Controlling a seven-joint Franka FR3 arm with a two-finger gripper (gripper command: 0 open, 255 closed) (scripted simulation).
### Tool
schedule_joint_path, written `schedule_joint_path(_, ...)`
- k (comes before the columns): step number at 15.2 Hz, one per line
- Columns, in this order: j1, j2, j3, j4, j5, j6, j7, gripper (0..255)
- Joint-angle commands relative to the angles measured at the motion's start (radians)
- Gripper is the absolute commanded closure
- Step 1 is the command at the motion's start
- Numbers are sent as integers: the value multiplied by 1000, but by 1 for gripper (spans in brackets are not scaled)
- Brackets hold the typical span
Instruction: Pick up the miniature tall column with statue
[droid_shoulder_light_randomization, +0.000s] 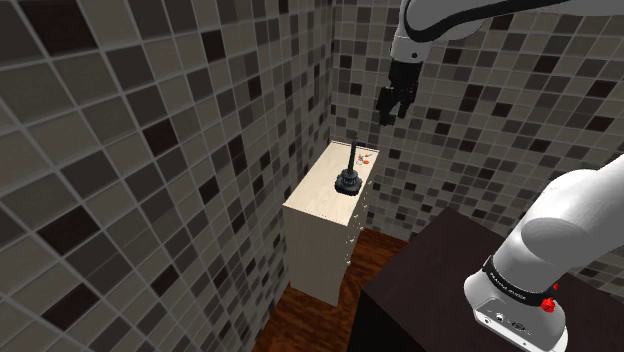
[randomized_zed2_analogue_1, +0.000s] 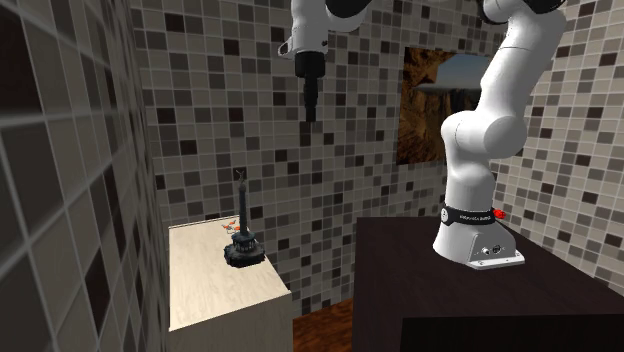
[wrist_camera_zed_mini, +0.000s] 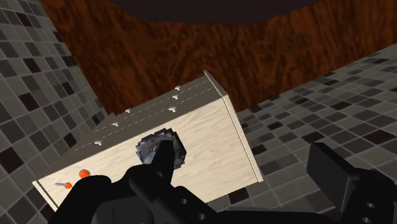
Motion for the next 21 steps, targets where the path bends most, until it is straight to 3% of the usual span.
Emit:
schedule_joint_path(1, -4, 89, -15, 53, 8, 22, -15, 0)
schedule_joint_path(10, -35, 467, -75, 340, 70, 43, -99, 0)
schedule_joint_path(19, -102, 870, -92, 753, 148, -43, -155, 0)
schedule_joint_path(21, -108, 902, -91, 779, 153, -42, -158, 0)
